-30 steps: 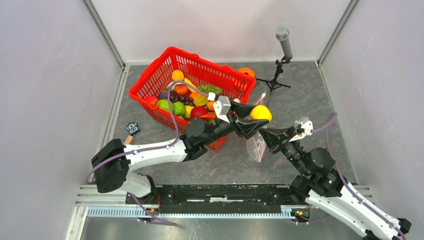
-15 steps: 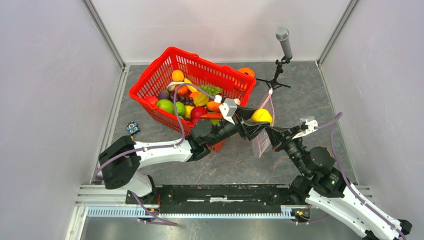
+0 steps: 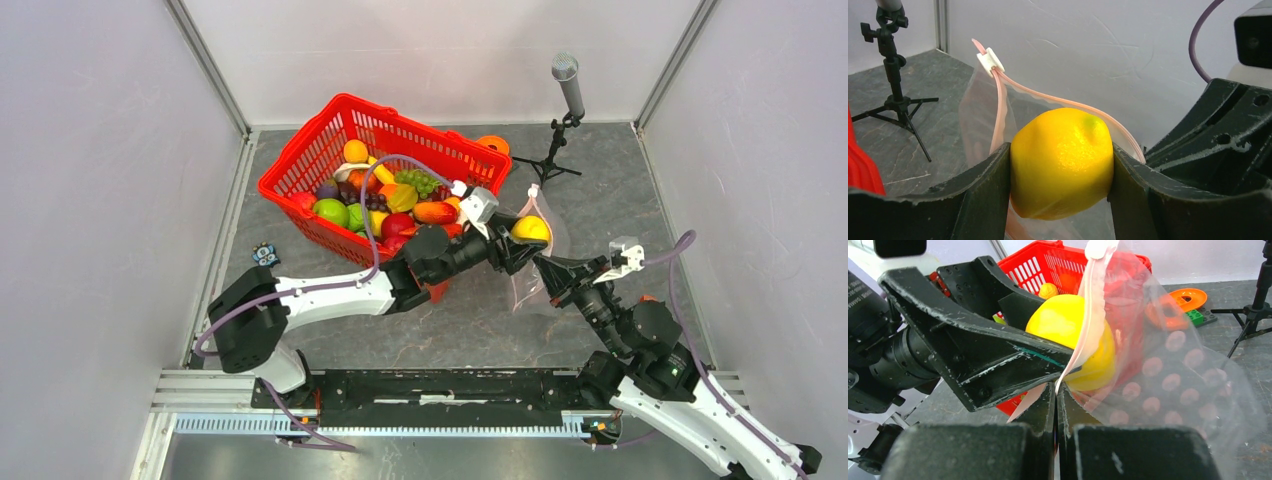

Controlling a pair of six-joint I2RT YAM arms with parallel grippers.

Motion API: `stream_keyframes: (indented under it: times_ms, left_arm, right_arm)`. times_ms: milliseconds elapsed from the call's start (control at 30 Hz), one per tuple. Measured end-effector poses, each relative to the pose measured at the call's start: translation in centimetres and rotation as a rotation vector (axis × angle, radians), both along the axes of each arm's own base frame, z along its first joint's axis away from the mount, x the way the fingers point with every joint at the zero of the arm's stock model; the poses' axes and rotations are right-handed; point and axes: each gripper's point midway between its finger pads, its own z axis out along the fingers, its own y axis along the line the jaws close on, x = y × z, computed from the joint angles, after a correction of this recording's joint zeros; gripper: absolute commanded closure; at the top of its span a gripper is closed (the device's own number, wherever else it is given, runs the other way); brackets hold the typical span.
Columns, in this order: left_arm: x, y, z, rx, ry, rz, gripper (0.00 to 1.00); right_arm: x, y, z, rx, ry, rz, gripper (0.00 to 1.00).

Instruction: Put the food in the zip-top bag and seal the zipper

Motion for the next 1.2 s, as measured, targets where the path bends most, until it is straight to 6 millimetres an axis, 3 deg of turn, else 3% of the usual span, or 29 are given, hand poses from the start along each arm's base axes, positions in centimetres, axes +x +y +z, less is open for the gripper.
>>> stream_keyframes:
  times_ms: [167,400,600,700,933,1200]
  left_arm:
    - [0.7,-1.0,0.0,0.060,0.021,0.011,0.67]
    - [1.9,-1.4,-0.8,0.182,0.042,0.068,0.57]
    - [1.6,-1.3,-3.6,0.298,0.076,0.062,0.25]
    - [1.3,-1.4,-4.2,0.329,0.082,0.046,0.19]
    - [0.5,-1.2,-2.8,0.315,0.074,0.007,0.09]
    - [-0.3,1.2,2.2,0.251,0.017,0.019,0.05]
  right_arm:
    - [0.0,0.1,0.0,-0.006,0.000,0.005,1.00]
    - [-0.4,-0.6,0.8,0.024,-0.028,-0.003,1.00]
    - [-0.4,-1.1,1.6,0.055,-0.049,-0.022,1.00]
    - [-0.4,-1.2,1.6,0.055,-0.048,-0.025,1.00]
    - [0.0,-1.7,1.5,0.057,-0.042,-0.062,1.00]
    - [0.8,-2.6,1.1,0.049,-0.022,-0.133,1.00]
